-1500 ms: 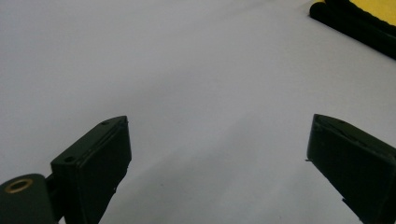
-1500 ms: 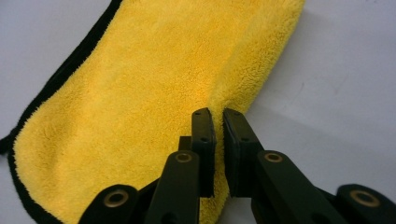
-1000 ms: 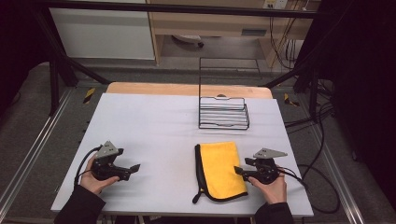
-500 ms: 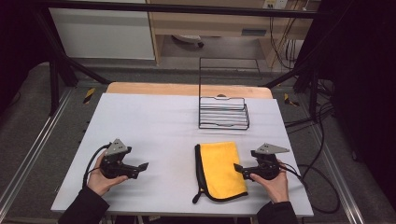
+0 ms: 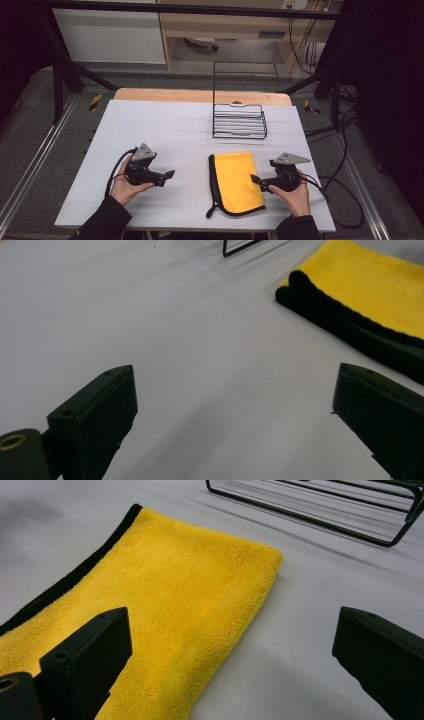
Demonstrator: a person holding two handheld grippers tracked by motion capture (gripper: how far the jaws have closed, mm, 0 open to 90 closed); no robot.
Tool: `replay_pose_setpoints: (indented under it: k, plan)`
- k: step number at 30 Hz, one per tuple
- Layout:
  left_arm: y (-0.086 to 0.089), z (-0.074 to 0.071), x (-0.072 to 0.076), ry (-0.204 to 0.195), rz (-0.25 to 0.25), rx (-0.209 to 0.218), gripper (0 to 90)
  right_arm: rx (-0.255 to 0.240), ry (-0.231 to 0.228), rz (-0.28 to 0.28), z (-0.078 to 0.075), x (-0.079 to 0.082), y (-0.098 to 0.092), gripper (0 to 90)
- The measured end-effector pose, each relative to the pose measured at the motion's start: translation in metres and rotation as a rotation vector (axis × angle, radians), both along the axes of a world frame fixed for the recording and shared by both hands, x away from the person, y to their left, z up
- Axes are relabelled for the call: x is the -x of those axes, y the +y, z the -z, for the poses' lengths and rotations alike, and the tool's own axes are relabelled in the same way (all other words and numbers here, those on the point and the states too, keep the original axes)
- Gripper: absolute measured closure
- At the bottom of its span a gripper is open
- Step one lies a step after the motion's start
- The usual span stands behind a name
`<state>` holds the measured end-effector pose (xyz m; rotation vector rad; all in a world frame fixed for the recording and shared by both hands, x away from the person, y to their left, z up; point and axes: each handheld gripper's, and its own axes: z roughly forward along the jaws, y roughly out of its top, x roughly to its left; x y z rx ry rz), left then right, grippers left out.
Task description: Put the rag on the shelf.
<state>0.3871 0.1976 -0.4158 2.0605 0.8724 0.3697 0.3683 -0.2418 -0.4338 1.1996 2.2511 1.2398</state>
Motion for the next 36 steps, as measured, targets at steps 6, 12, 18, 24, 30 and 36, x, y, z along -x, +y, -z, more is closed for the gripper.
replay_pose_setpoints:
  k: [6, 12, 18, 24, 30, 36]
  plan:
    - [-0.024, -0.007, -0.008, -0.007, 0.021, -0.002, 4.9, 0.005, -0.005, 0.002, 0.000, 0.001, 0.000, 3.1]
    - [-0.047, -0.012, -0.015, -0.007, 0.032, 0.003, 5.7, 0.003, -0.008, 0.003, -0.001, 0.002, -0.002, 3.1]
    - [-0.071, -0.014, -0.023, -0.004, 0.043, -0.004, 7.2, 0.003, -0.006, 0.003, -0.001, 0.002, -0.002, 3.1]
    - [-0.090, -0.010, -0.032, 0.014, 0.036, 0.003, 10.9, 0.006, -0.008, 0.002, -0.001, 0.002, -0.001, 3.1]
    - [-0.107, -0.002, -0.043, 0.043, 0.022, -0.010, 15.8, 0.010, -0.006, -0.003, 0.000, 0.003, -0.001, 3.0]
    - [-0.120, 0.006, -0.054, 0.087, -0.015, -0.021, 24.6, 0.011, -0.001, -0.003, 0.000, 0.003, -0.001, 3.0]
